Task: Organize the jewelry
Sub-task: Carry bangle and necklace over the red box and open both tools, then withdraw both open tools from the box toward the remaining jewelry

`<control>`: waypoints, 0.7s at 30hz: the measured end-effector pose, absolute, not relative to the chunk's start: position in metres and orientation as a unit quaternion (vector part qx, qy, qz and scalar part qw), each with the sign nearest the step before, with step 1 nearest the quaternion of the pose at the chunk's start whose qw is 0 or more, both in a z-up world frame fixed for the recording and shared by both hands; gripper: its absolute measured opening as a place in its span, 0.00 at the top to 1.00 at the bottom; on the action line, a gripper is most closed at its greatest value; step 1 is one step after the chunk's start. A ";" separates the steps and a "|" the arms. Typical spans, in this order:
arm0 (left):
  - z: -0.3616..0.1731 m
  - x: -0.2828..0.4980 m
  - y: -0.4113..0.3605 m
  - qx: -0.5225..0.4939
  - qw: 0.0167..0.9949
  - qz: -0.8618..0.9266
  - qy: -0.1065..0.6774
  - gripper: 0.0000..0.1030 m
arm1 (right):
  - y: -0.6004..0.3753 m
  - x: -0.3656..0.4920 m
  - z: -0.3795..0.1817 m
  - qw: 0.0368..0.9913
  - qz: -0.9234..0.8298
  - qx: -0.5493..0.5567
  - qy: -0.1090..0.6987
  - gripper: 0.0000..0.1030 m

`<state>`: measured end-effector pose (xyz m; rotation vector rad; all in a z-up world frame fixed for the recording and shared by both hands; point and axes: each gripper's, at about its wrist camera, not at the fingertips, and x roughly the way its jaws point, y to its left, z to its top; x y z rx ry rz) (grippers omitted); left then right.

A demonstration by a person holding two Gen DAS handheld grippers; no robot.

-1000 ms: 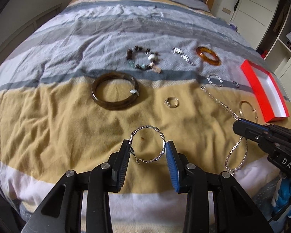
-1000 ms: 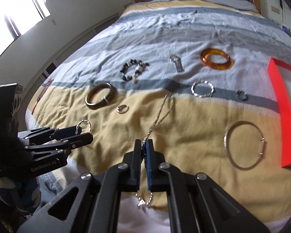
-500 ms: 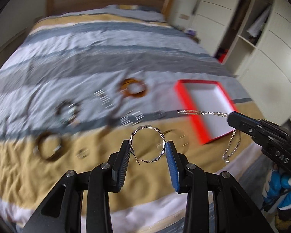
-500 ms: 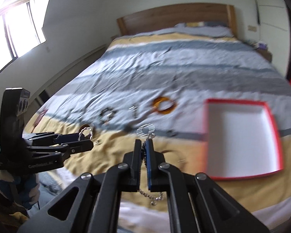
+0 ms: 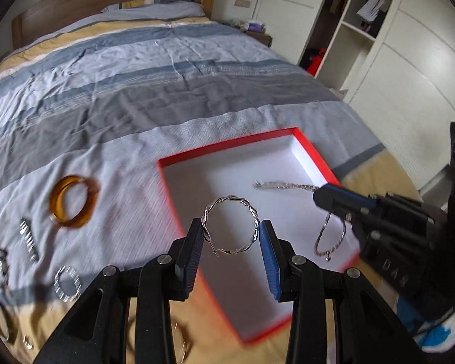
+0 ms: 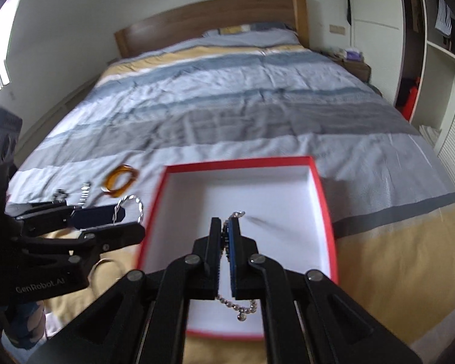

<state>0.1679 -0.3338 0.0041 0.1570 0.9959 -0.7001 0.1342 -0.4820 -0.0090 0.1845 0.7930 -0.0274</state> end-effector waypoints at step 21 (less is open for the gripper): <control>-0.042 0.204 -0.370 0.128 0.824 -0.303 0.461 0.42 | -0.529 0.176 -0.069 0.893 -0.065 0.101 0.434 0.92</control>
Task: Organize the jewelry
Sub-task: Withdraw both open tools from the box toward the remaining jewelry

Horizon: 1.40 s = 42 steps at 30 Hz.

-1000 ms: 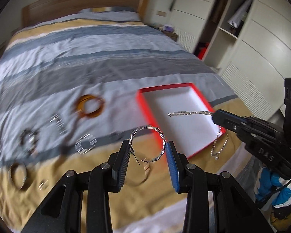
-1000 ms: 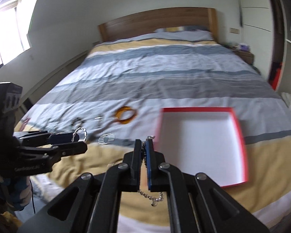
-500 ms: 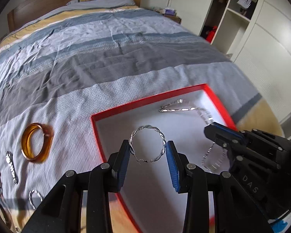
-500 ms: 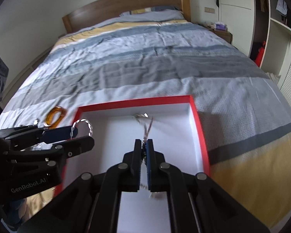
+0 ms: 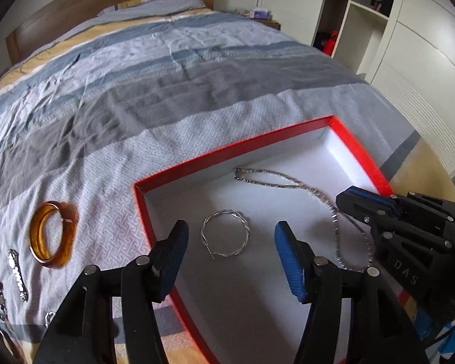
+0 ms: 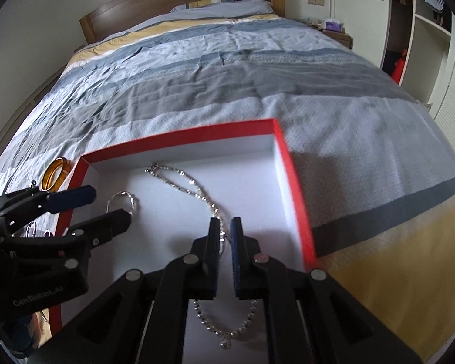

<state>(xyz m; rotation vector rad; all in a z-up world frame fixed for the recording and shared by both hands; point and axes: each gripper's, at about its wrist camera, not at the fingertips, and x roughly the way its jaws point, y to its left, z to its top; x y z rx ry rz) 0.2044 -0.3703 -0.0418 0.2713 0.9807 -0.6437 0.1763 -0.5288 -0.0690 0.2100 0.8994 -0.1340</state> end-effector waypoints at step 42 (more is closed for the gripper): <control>0.014 0.056 0.020 0.024 0.880 -0.128 0.457 0.54 | -0.282 0.043 -0.023 0.904 0.063 0.070 0.418 0.61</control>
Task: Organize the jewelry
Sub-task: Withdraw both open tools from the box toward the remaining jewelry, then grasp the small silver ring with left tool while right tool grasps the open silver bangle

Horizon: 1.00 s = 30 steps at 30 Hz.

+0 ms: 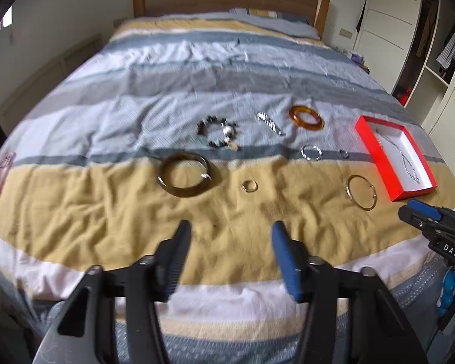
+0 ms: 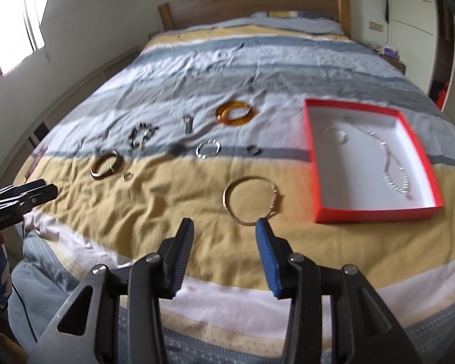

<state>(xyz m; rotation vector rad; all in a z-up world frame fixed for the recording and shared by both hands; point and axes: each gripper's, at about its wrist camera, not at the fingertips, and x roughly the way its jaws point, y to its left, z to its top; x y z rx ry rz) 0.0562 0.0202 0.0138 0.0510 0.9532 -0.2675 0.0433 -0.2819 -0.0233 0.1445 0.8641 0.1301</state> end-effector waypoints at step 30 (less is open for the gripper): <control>-0.069 0.150 -0.032 0.021 0.844 -0.156 0.513 0.80 | -0.267 0.133 -0.101 0.855 0.129 0.067 0.497 0.95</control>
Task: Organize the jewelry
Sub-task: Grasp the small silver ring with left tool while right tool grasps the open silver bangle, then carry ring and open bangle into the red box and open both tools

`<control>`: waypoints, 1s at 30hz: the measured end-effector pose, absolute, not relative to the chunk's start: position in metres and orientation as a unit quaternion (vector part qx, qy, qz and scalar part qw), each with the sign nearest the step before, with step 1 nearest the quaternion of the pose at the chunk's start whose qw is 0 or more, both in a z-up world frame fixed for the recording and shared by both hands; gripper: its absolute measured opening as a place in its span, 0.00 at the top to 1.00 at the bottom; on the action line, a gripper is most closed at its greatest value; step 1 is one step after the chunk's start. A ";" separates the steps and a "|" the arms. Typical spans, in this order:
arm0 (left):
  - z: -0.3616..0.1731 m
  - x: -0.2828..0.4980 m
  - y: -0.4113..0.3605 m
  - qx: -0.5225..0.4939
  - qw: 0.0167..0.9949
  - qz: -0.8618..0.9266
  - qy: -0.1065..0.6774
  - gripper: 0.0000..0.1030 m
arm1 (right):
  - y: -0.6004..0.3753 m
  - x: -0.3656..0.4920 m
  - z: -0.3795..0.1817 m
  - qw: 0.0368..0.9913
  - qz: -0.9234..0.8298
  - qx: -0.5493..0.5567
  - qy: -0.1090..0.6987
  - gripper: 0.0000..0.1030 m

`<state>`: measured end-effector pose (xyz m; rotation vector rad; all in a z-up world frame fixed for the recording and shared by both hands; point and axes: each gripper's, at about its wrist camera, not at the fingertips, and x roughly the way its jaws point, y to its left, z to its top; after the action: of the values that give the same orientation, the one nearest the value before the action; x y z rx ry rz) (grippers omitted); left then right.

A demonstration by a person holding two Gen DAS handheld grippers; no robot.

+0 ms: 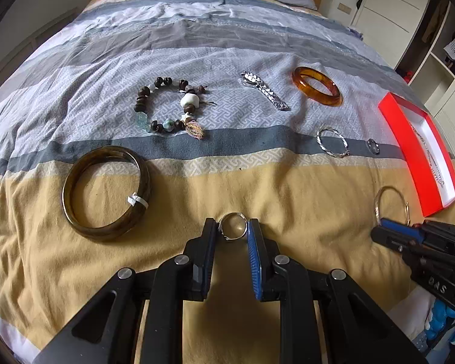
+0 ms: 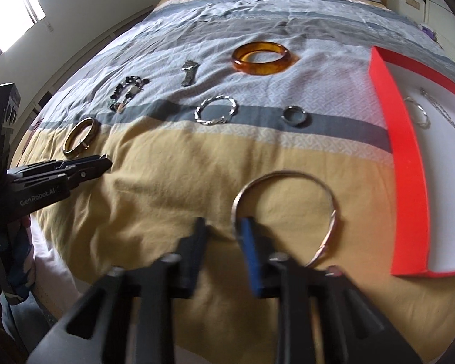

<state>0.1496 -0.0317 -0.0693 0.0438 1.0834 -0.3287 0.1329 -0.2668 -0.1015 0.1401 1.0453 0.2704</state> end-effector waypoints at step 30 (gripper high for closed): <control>0.034 0.100 -0.121 0.042 0.863 -0.243 0.440 0.80 | -0.331 0.061 0.024 0.922 0.126 0.111 0.349 0.96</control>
<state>0.1004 -0.1208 0.0339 0.0876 0.9235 -0.5101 0.0607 -0.3309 0.0240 0.2274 0.7170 0.2586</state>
